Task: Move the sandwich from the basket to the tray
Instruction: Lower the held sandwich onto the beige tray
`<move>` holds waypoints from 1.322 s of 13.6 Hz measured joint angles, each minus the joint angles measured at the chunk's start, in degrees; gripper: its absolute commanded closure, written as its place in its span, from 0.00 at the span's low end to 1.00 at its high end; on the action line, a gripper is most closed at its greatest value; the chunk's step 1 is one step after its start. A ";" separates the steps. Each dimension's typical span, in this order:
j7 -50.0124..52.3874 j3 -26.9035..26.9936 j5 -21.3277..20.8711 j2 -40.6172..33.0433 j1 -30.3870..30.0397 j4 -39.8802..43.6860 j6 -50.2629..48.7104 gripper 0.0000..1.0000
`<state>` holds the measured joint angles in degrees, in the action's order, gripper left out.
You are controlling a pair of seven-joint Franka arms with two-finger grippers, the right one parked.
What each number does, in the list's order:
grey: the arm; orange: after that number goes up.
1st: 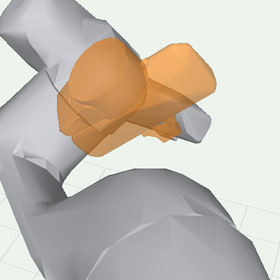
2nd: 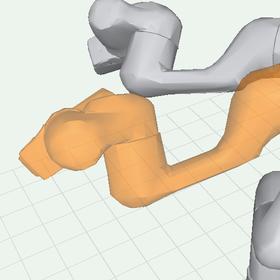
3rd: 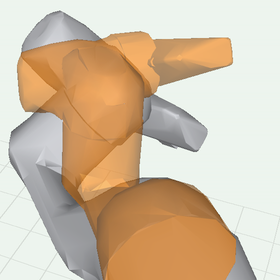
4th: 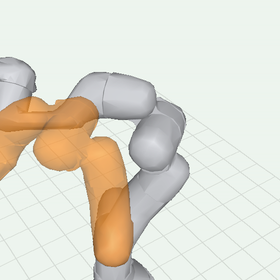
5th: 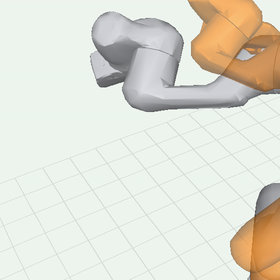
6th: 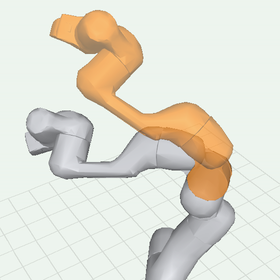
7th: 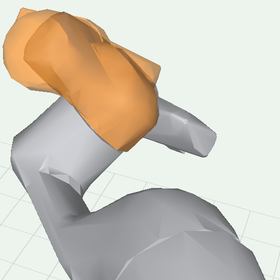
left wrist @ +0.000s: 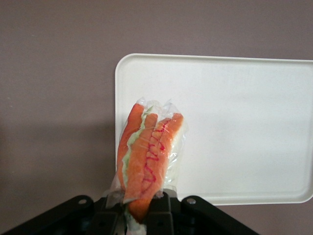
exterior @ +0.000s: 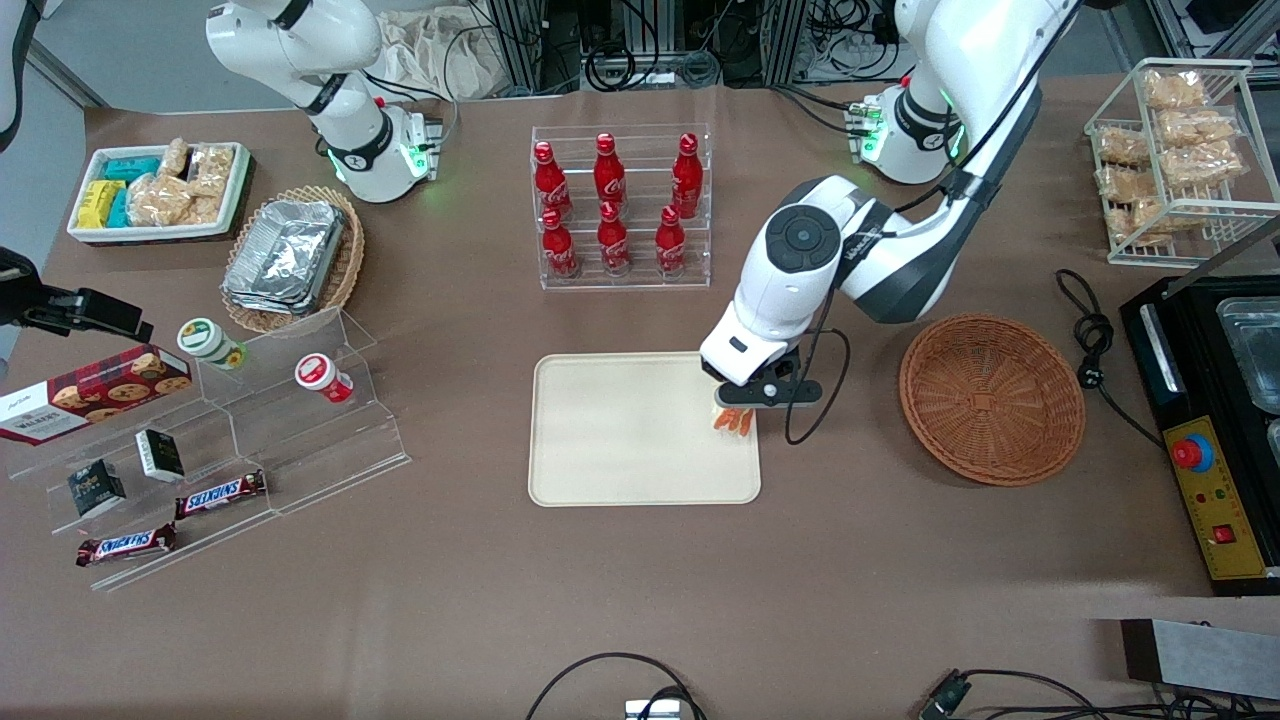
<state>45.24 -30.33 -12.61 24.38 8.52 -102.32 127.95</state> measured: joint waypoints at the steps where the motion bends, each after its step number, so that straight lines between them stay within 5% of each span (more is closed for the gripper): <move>1: 0.70 0.00 -0.80 1.03 0.19 0.85 0.12 0.94; 6: 4.97 0.00 -7.38 6.25 1.05 3.45 3.59 0.94; 18: 5.96 0.08 -11.15 12.10 2.31 4.42 7.85 0.93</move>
<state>51.20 -30.25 -23.75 36.48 10.83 -97.91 135.80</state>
